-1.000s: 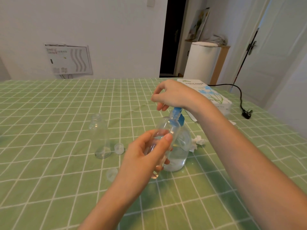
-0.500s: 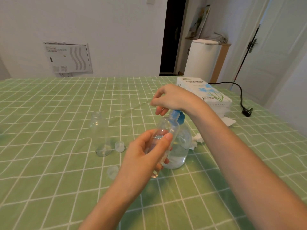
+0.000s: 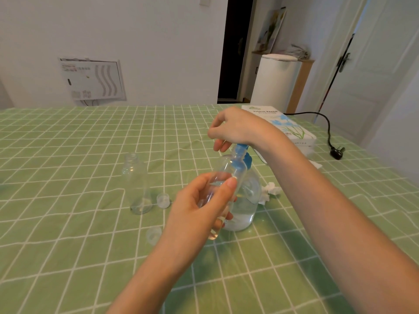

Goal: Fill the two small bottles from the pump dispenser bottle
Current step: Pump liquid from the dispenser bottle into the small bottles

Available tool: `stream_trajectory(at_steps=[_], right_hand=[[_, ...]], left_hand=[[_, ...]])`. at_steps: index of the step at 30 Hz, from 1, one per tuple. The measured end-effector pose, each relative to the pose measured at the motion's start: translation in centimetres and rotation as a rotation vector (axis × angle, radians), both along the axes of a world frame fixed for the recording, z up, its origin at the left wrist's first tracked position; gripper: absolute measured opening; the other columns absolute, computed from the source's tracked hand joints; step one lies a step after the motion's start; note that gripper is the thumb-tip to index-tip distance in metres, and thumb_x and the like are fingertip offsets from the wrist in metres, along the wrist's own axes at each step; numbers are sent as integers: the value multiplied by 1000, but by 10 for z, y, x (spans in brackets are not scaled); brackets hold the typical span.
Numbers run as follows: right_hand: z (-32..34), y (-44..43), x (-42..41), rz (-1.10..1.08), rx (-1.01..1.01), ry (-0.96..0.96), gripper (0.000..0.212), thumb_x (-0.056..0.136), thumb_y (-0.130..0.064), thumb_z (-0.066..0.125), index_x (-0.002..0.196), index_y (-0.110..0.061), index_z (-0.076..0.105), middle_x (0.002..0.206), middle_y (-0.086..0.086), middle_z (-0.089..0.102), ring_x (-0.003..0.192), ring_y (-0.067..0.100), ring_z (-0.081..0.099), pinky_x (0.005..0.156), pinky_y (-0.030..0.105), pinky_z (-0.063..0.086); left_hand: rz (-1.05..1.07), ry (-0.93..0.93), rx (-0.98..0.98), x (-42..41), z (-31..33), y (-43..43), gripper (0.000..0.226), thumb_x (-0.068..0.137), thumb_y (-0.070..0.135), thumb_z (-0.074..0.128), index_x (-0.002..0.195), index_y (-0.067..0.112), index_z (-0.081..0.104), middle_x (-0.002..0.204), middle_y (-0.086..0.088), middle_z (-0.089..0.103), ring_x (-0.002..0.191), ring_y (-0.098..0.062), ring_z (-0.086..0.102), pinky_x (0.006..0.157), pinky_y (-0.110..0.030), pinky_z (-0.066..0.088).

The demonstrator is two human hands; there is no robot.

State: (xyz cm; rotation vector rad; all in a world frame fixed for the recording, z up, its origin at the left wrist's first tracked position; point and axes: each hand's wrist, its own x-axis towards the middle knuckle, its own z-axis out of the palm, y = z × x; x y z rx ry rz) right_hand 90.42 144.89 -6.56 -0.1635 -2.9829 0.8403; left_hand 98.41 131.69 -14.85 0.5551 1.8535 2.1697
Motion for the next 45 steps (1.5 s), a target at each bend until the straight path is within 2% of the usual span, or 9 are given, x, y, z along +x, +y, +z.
stream_trajectory(at_steps=[4,17,19,23,25,29,33,42,45], right_hand=[[-5,0,1,-4,-6,-26,30,89,-20,52,111,-3,63,84,2,74,99,24,67,87,33,51],[-9,-1,1,-23,-28,-41,33,89,-24,55,114,-3,61,77,-1,71,98,25,68,91,38,51],[-9,-1,1,-26,-32,-31,34,89,-24,55,115,-3,61,75,-2,71,98,25,68,88,36,52],[-1,0,1,-29,-19,17,32,90,-23,52,112,-2,62,78,2,72,96,26,68,66,22,46],[2,-1,0,-25,5,32,34,89,-22,52,114,0,62,82,5,74,96,28,68,61,22,44],[2,-1,0,-7,-10,-16,28,90,-22,52,109,-4,63,79,1,73,98,26,68,79,31,52],[-6,1,0,-12,-51,-40,28,89,-22,54,109,-4,61,75,0,72,99,28,68,93,41,51],[-9,1,1,-9,-81,-20,26,89,-24,54,108,-7,61,75,-1,72,99,27,67,93,40,51],[-2,2,1,-8,-70,0,27,89,-23,52,110,-8,60,79,2,73,98,24,68,86,33,52]], left_hand=[[-2,3,-12,1,-2,0,42,62,53,61,92,25,68,74,2,70,56,-10,57,43,-15,41],[2,-20,-3,1,-3,-1,34,64,49,62,90,27,68,71,4,70,56,-10,56,42,-15,40],[-1,-21,-5,1,-2,-2,35,64,50,62,90,28,68,72,4,70,57,-10,56,42,-15,39],[-6,-11,1,0,1,-1,43,60,55,62,92,28,68,74,5,70,56,-9,58,42,-14,40],[-5,-4,0,-1,2,-1,44,60,57,62,94,29,68,75,6,70,56,-9,59,43,-14,40],[1,7,-10,-1,0,0,44,61,56,62,95,29,67,74,7,70,56,-8,60,43,-15,40],[-13,1,-5,0,-2,-1,40,64,51,62,95,26,67,73,4,70,57,-10,57,42,-15,40],[-12,-7,-8,-1,-4,-2,39,63,51,61,93,27,67,72,4,70,57,-12,56,42,-15,40],[-10,1,-6,-1,-2,0,43,60,54,62,94,28,68,75,0,70,57,-9,58,42,-15,40]])
